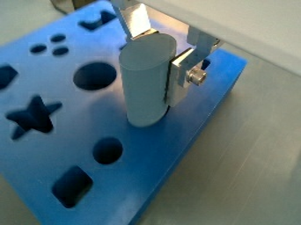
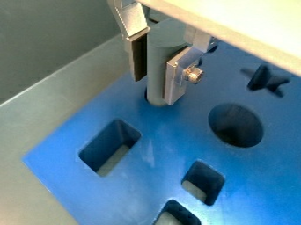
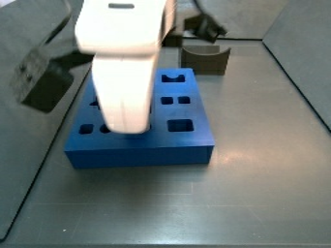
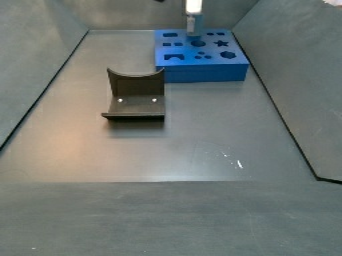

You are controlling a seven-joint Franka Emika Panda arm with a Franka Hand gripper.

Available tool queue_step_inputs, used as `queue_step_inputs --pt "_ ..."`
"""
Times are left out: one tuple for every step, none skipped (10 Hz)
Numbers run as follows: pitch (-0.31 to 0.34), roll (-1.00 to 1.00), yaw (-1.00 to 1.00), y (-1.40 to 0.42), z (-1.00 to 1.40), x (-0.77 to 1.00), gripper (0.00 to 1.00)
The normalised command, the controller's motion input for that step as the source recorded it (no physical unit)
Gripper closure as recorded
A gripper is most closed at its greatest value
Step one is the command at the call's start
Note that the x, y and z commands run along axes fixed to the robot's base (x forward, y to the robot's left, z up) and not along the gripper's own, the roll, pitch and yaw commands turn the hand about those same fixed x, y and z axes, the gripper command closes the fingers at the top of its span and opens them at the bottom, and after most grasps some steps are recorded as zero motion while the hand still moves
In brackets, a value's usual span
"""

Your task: Insert the oval object.

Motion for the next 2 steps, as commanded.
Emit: queue_step_inputs --pt "-0.060 -0.08 0.00 0.00 -0.06 0.00 1.00" --pt "0.000 0.00 0.00 0.00 0.00 0.00 1.00"
